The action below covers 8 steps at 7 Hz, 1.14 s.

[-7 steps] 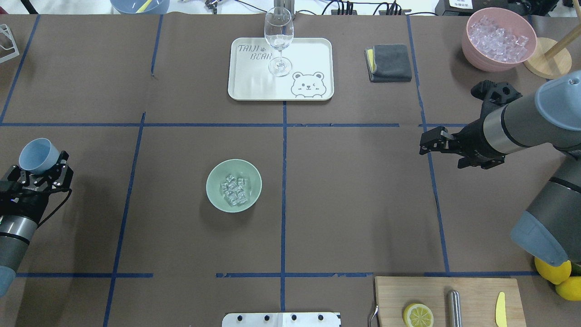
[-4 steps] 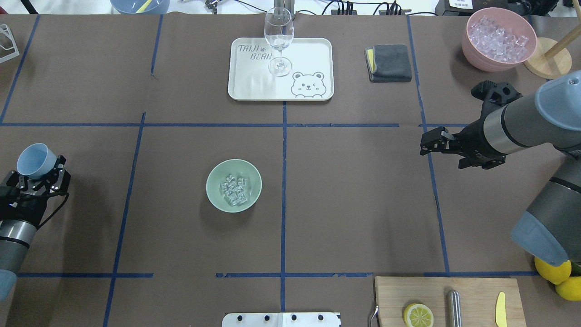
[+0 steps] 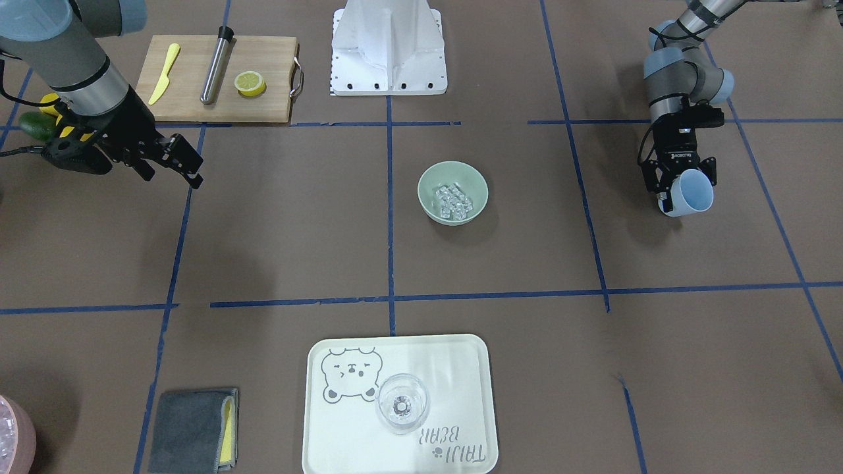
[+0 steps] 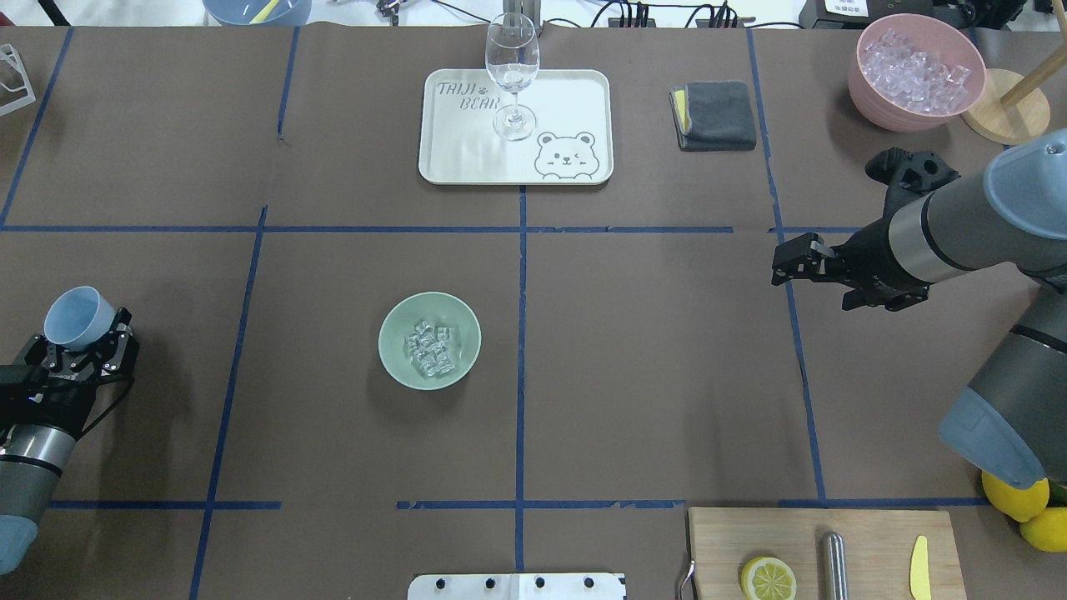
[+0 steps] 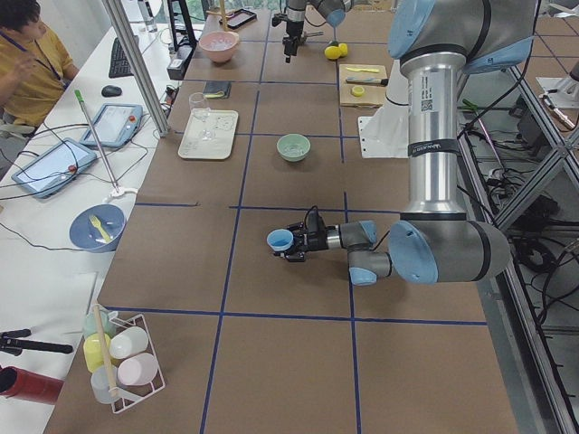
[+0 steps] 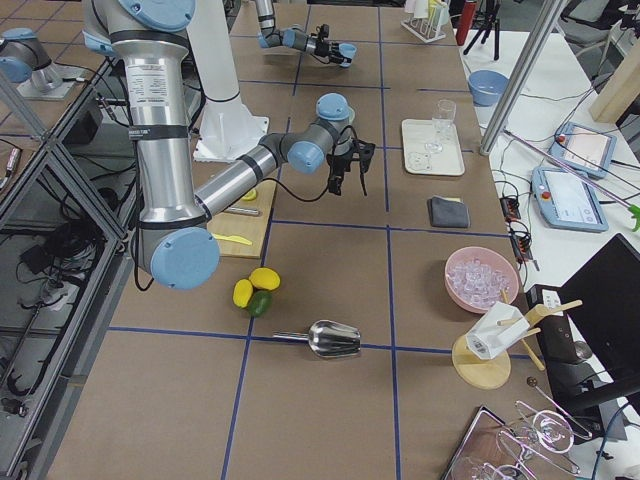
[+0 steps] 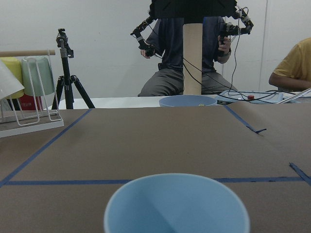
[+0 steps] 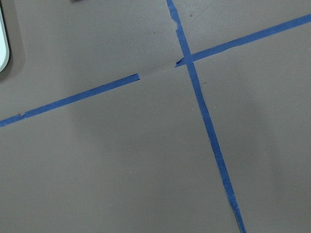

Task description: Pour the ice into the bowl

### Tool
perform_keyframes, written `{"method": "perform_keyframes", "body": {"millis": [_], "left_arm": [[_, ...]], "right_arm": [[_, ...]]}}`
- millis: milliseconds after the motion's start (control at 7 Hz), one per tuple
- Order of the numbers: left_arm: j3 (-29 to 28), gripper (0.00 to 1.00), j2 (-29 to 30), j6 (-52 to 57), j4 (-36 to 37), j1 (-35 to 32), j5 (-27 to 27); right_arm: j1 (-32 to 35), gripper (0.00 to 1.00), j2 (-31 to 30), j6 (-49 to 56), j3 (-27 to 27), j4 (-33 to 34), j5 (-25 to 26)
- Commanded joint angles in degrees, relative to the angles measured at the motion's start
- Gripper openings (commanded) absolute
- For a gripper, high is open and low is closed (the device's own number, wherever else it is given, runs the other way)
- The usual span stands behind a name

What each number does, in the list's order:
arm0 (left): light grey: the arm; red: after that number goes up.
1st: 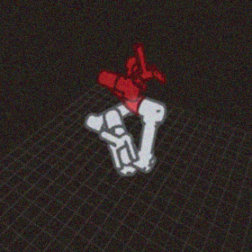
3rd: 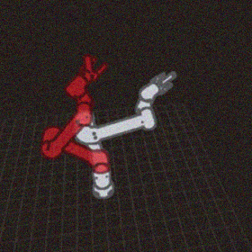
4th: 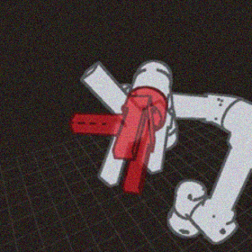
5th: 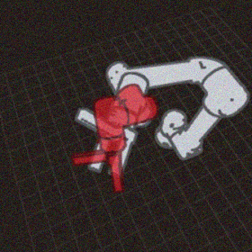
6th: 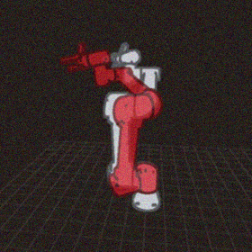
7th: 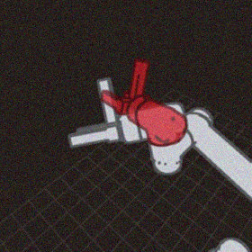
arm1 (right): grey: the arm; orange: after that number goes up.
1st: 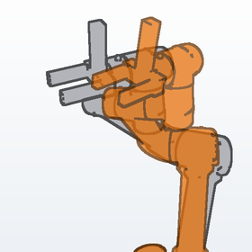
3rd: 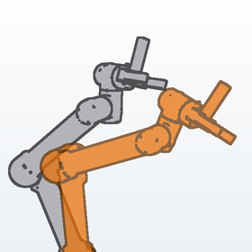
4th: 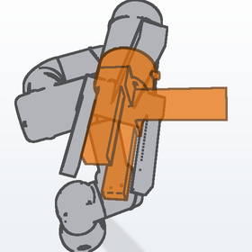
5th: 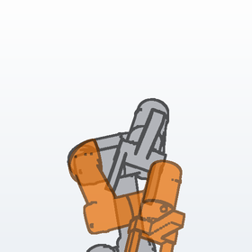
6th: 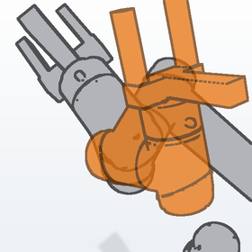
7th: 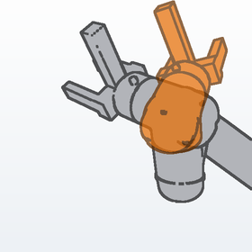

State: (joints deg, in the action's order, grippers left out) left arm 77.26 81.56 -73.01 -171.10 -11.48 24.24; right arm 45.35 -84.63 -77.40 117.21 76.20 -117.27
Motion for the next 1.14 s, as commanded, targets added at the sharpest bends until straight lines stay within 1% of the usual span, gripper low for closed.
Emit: {"method": "perform_keyframes", "body": {"millis": [0, 143, 286, 429, 571, 714, 857, 1000], "left_arm": [[0.3, 1.0, -0.1, 0.6, -0.7, 0.1, 0.6], [1.6, 1.0, -1.0, 3.4, -0.9, 0.1, 2.0], [5.1, 1.0, -3.4, 6.8, -1.0, 0.1, 6.0], [7.9, 1.0, -7.9, 8.1, -1.3, 0.1, 12.3], [13.8, 1.0, -11.6, 11.9, -1.3, 0.1, 16.8], [14.0, 1.0, -12.5, 13.3, -1.1, 0.1, 22.0], [14.5, 1.0, -15.0, 17.1, -1.2, 0.1, 28.4], [15.7, 1.0, -16.2, 24.5, -1.2, -0.3, 33.7]], "right_arm": [[0.0, 1.0, 0.4, 0.0, 0.1, 0.0, 0.0], [0.0, 1.0, 0.5, -0.4, 0.2, 0.0, 0.0], [-0.1, 1.0, 0.5, -0.4, 0.3, 0.0, 0.0], [-0.1, 1.0, 0.9, -0.5, 0.4, 0.0, -0.1], [-0.1, 1.0, 2.1, -0.5, 0.4, 0.2, -0.2], [-0.1, 1.0, 2.5, -0.6, 0.6, 0.2, -0.3], [-0.3, 1.0, 3.2, -1.6, 1.0, 0.2, -0.5], [-1.7, 1.0, 5.6, -4.7, 0.7, 0.3, -0.1]]}}
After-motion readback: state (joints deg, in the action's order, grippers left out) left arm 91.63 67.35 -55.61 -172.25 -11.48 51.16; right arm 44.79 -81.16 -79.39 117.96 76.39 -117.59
